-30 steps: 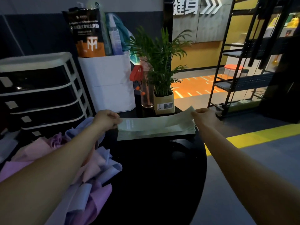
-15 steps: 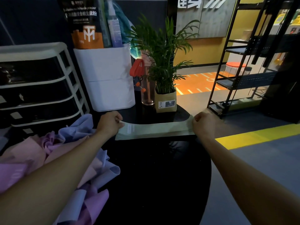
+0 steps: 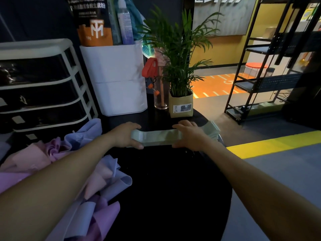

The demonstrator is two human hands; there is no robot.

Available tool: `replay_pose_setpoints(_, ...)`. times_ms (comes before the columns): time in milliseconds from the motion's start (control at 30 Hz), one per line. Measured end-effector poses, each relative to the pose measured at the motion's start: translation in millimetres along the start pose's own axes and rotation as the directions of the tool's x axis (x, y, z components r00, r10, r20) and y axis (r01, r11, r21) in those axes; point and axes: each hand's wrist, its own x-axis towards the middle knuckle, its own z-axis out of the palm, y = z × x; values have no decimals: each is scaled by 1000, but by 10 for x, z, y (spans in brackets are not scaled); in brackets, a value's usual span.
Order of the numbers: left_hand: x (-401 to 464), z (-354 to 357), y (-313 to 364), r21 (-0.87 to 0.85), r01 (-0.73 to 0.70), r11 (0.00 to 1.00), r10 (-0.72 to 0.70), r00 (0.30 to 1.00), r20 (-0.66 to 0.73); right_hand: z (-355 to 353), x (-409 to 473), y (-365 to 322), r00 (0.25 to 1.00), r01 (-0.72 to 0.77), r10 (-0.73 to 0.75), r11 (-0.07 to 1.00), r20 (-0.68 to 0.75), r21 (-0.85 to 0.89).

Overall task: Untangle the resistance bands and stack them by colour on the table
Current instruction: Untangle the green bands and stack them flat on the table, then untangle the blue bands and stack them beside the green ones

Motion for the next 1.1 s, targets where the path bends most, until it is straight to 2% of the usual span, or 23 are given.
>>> replay_pose_setpoints(100,58,46,-40,-20,11,1000,-11,1000,-11,44,77,31,999,-14,14,1000,36,1)
replay_pose_setpoints(233,123,65,-105,-59,24,998,-24,1000,-8,51,105,56,1000,-3,3,999,3,37)
replay_pose_setpoints(367,70,14,-68,-13,-14,1000,14,1000,-14,33,101,-2,1000,-16,15,1000,10,27)
replay_pose_setpoints(500,-155,-246,23,-25,-69,997,64,984,-166,2,60,-263,998,14,-12,999,-62,39)
replay_pose_setpoints(633,-558,-467,-10,-91,-58,994,21,931,-365,28,27,-751,992,102,-94,990,-88,94)
replay_pose_setpoints(800,-1255,-545,-248,-92,29,995,-66,896,-439,112,-141,-1416,982,188,-169,940,-90,285)
replay_pose_setpoints(900,-1674,-553,-453,-85,70,994,-102,864,-492,188,-206,-1756,975,221,-206,924,-81,313)
replay_pose_setpoints(967,-1917,-540,-590,-78,104,991,-129,859,-496,212,-244,-1951,970,241,-233,910,-63,339)
replay_pose_setpoints(1100,-2415,-432,-874,-71,196,978,-208,910,-357,225,-338,-2325,958,268,-286,900,0,343)
